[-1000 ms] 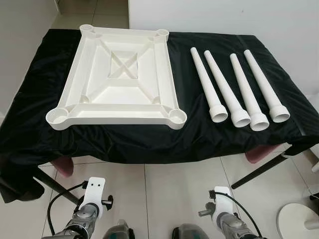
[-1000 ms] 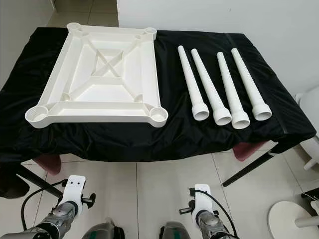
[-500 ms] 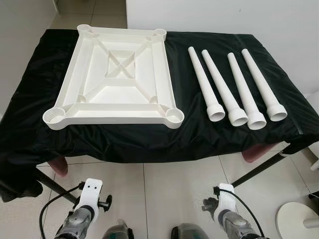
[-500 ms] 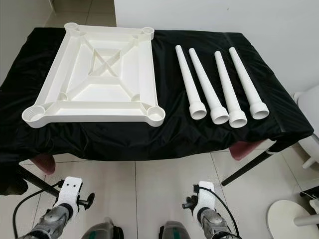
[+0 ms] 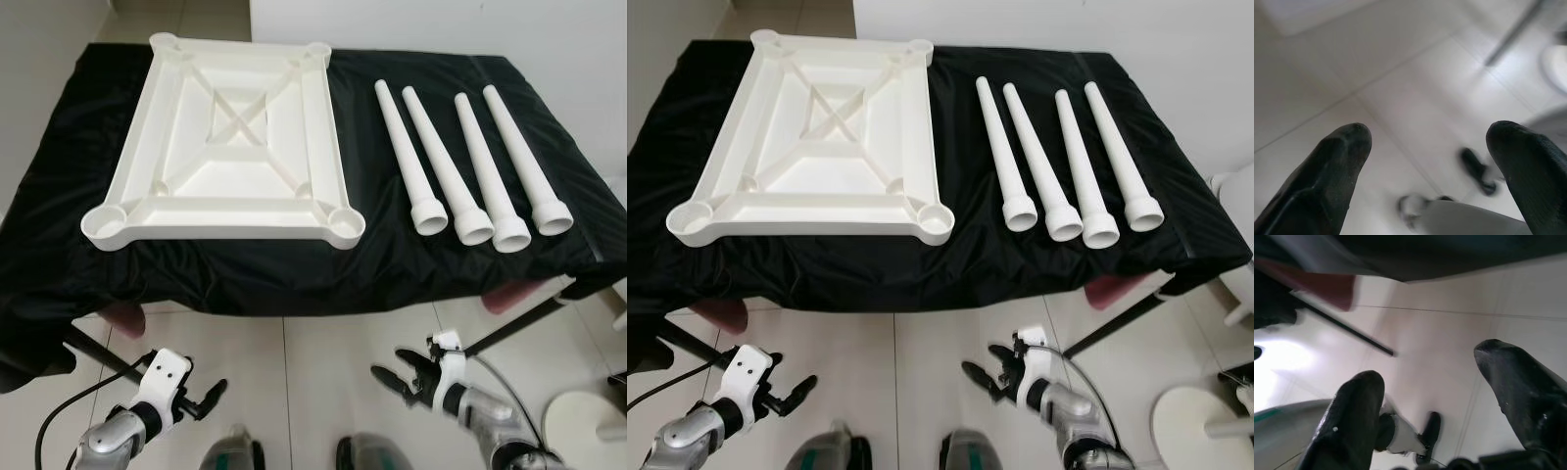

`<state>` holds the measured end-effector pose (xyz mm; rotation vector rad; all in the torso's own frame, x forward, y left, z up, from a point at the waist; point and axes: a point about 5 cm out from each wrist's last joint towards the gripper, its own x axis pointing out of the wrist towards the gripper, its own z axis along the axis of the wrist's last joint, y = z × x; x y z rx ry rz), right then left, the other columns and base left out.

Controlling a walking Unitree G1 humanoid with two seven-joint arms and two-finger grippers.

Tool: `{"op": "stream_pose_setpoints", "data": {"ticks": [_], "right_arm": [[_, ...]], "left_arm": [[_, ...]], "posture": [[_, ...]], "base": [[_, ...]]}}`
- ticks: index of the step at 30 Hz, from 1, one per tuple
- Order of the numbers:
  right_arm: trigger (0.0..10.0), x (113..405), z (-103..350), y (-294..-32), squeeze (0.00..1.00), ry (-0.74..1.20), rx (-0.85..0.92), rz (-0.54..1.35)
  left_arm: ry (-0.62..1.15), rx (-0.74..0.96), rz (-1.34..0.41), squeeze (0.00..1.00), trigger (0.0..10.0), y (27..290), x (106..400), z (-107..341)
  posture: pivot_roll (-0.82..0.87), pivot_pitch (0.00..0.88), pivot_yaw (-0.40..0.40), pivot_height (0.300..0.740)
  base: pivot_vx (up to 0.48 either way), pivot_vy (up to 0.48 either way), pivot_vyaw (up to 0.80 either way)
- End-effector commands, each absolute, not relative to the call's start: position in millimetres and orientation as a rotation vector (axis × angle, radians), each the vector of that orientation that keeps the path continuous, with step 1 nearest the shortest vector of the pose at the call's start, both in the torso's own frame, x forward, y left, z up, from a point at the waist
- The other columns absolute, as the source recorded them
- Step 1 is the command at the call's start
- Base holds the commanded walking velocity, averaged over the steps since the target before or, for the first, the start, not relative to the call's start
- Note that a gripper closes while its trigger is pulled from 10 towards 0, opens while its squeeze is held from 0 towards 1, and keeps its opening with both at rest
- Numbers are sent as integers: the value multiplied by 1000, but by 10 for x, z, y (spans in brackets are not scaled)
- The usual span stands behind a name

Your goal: Building children table

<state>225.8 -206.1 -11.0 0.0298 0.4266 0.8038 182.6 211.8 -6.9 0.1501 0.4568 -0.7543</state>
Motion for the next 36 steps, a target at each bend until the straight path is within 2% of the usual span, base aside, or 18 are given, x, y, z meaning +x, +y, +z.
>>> {"op": "stream_pose_setpoints", "data": {"ticks": [1, 3, 10, 11, 15, 20, 28, 31, 36], "right_arm": [[10000, 2283, -12, -2146, 0, 403, 26, 856], [10000, 2383, 223, -2181, 0, 346, -8, 985], [10000, 2472, 475, -2180, 0, 284, -11, 1085], [10000, 2472, 475, -2180, 0, 284, -11, 1085], [10000, 2580, 942, -2152, 0, 168, -49, 1203], [10000, 2730, 1323, -2141, 0, 45, -34, 1214], [10000, 3104, 1754, -2091, 0, -176, 22, 1022], [10000, 3310, 1833, -2048, 0, -234, 26, 793], [10000, 3441, 1859, -1992, 0, -240, 137, 595]], "left_arm": [[453, 139, -830, 0, 10000, 2106, 1827, 48], [414, 162, -924, 0, 10000, 2076, 1854, 305], [386, 160, -994, 0, 10000, 2057, 1904, 561], [386, 160, -994, 0, 10000, 2057, 1904, 561], [330, 276, -991, 0, 10000, 2163, 2051, 923], [246, 298, -942, 0, 10000, 2270, 2234, 1288], [90, 280, -826, 0, 10000, 2309, 2593, 1658], [46, 188, -762, 0, 10000, 2217, 2733, 1697], [15, 131, -652, 0, 10000, 2103, 2839, 1638]], "posture": [[-56, 67, -8, 740], [-49, 64, -10, 740], [-48, 59, -11, 740], [-48, 59, -11, 740], [-45, 40, -15, 740], [-43, 22, -21, 740], [-46, 0, -25, 740], [-60, 0, -13, 740], [-69, 0, -11, 740]], "base": [[0, 0, 0], [0, 0, 0], [0, 0, 0], [0, 0, 0], [0, 0, 0], [0, 0, 0], [0, 0, 0], [0, 0, 0], [0, 0, 0]]}}
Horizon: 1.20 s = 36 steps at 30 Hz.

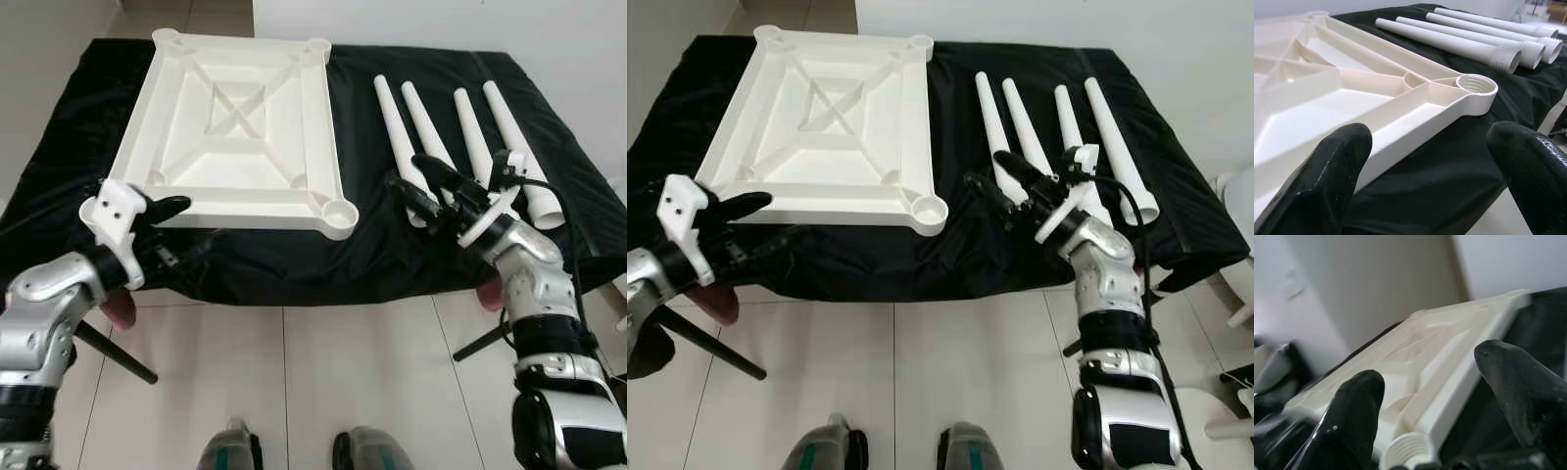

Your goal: Building children table

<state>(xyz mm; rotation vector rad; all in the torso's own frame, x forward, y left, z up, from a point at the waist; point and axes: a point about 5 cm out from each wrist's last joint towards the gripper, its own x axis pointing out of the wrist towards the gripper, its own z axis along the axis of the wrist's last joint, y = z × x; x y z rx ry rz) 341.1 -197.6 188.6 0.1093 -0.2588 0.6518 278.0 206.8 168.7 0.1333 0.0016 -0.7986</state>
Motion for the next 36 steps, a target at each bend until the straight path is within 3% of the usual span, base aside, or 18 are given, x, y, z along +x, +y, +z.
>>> {"op": "stream_pose_setpoints", "data": {"ticks": [1, 6, 8, 15, 22, 28, 36], "right_arm": [[10000, 3475, 1843, -1974, 0, -229, 204, 539], [10000, 3521, 1815, -1951, 0, -207, 286, 455], [10000, 3527, 1826, -1828, 0, -246, 279, 381], [10000, 3557, 1830, -1498, 0, -262, 395, 404], [10000, 3572, 1943, -1483, 0, -306, 308, 362], [10000, 3523, 1946, -1649, 0, -354, 243, 222], [10000, 3410, 1780, -1605, 0, -321, 76, 119]], "left_arm": [[8, 70, -593, 0, 10000, 2091, 2887, 1611], [4, -24, -514, 0, 10000, 2070, 2955, 1569], [-43, -90, -358, 0, 10000, 2035, 3081, 1541], [-23, -293, -248, 0, 10000, 1958, 3267, 1375], [-28, -225, -246, 0, 10000, 1805, 3367, 1429], [-69, -151, -148, 0, 10000, 1888, 3459, 1592], [-54, -75, -16, 0, 10000, 1882, 3427, 1621]], "posture": [[-76, 0, -9, 740], [-76, 0, -9, 740], [-91, 0, -15, 740], [-119, 0, -26, 740], [-128, 0, -8, 740], [-129, 0, 34, 740], [-131, 0, 46, 740]], "base": [[0, 0, 0], [0, 0, 0], [0, 0, 0], [0, 0, 0], [0, 0, 0], [0, 0, 0], [0, 0, 0]]}}
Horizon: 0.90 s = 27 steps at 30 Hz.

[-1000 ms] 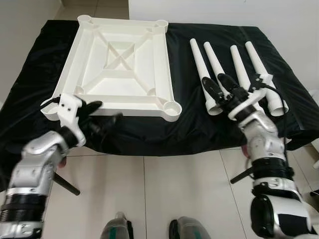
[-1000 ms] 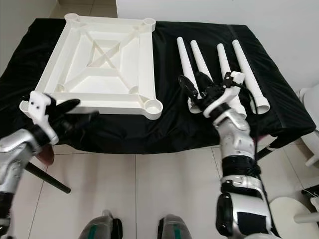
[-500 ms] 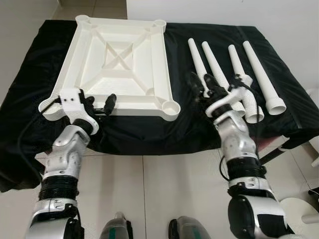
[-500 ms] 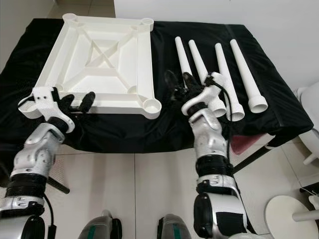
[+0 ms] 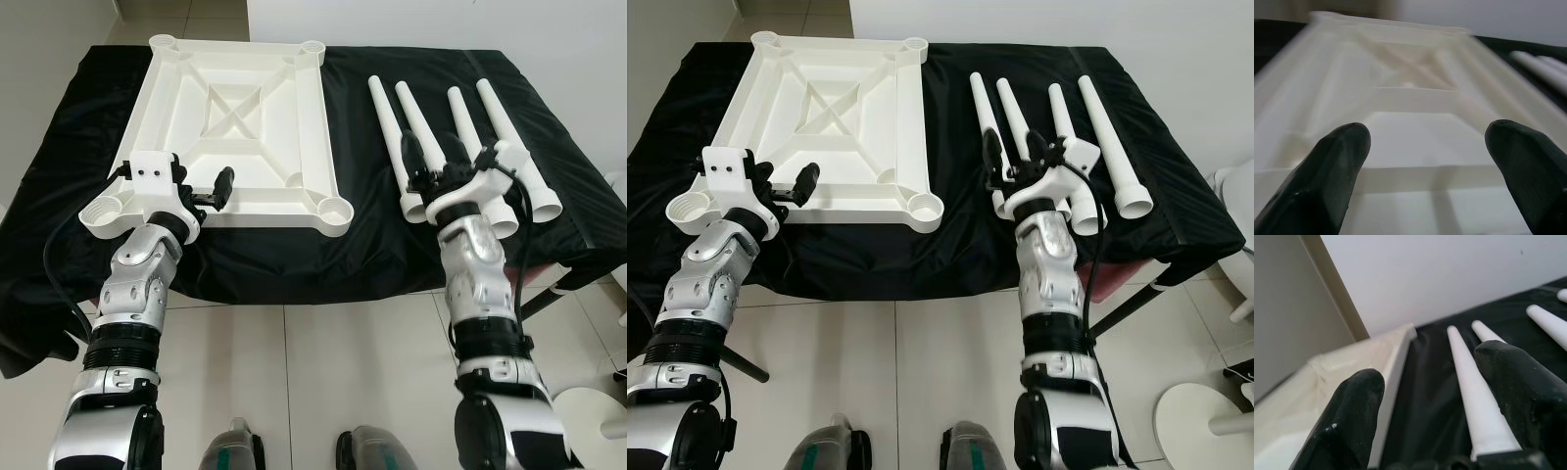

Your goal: Building children table

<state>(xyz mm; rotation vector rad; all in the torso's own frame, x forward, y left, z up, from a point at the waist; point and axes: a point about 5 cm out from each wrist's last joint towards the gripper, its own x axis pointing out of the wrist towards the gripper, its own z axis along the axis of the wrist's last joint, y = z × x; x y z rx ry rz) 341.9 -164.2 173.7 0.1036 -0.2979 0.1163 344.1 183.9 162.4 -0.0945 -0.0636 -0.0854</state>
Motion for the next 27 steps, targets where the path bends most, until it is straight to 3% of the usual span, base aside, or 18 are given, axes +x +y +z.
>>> {"op": "stream_pose_setpoints", "data": {"ticks": [1, 9, 16, 27], "right_arm": [[10000, 3403, 1769, -1597, 0, -318, 59, 119], [10000, 3395, 1773, -1570, 0, -320, 32, 124], [10000, 3368, 1911, -1600, 0, -388, -25, 102], [10000, 3186, 1608, -1628, 0, -345, -77, 111]], "left_arm": [[-59, -70, -17, 0, 10000, 1873, 3418, 1630], [-60, -46, -27, 0, 10000, 1909, 3388, 1679], [-125, -53, -76, 0, 10000, 1765, 3257, 1687], [-99, -32, -50, 0, 10000, 1785, 3079, 1452]], "posture": [[-131, 0, 46, 740], [-118, 0, 30, 740], [-119, 0, 9, 740], [-114, 0, 5, 740]], "base": [[0, 0, 0], [0, 0, 0], [0, 0, 0], [0, 0, 0]]}}
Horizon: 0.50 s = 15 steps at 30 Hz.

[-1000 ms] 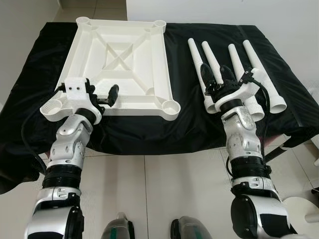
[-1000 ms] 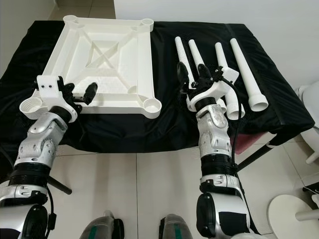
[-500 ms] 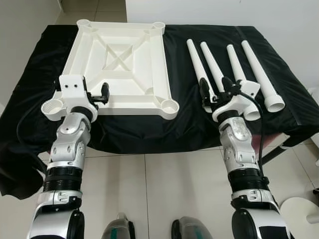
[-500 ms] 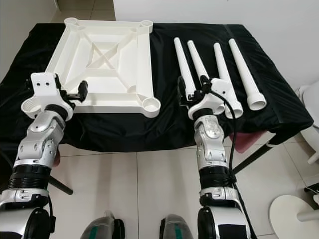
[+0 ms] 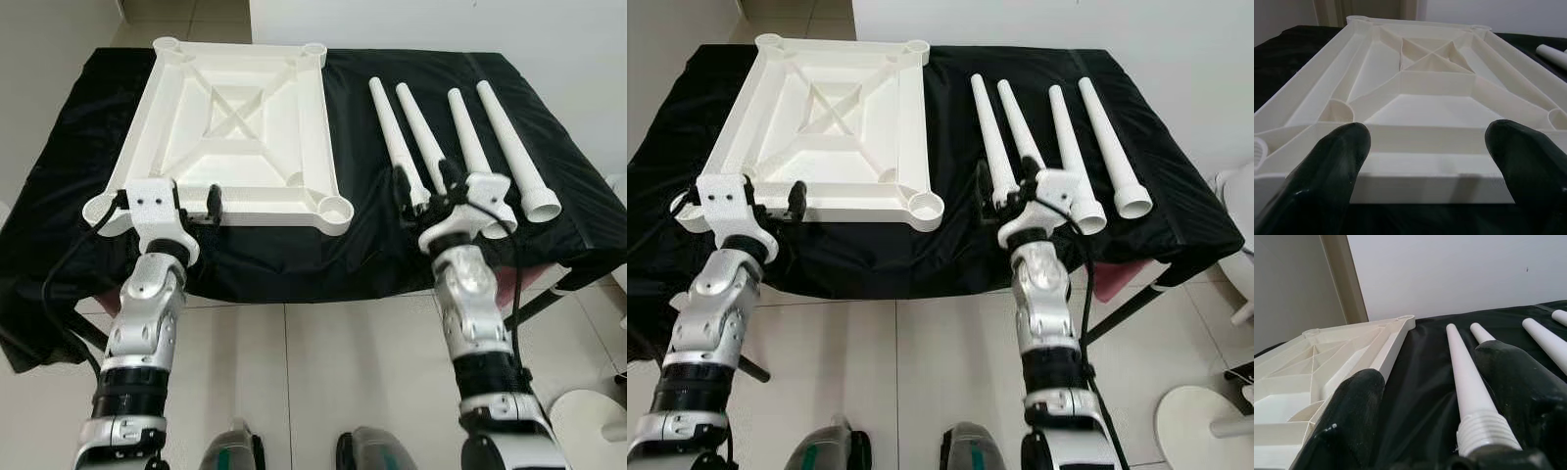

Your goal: Building children table

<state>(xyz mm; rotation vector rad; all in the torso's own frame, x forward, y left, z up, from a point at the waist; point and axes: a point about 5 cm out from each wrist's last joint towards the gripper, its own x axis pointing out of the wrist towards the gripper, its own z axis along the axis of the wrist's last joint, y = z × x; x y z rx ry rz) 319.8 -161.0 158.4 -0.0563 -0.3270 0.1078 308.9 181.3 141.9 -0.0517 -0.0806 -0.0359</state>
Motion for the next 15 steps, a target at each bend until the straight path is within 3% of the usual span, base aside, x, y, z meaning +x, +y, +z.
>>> {"op": "stream_pose_setpoints", "data": {"ticks": [1, 15], "right_arm": [[10000, 3190, 1623, -1636, 0, -350, -75, 107], [10000, 3255, 1833, -1661, 0, -413, -61, 78]], "left_arm": [[-103, -29, -59, 0, 10000, 1784, 3077, 1472], [-155, -5, -84, 0, 10000, 1769, 3111, 1639]], "posture": [[-114, 0, 5, 740], [-108, 0, 10, 740]], "base": [[0, 0, 0], [0, 0, 0]]}}
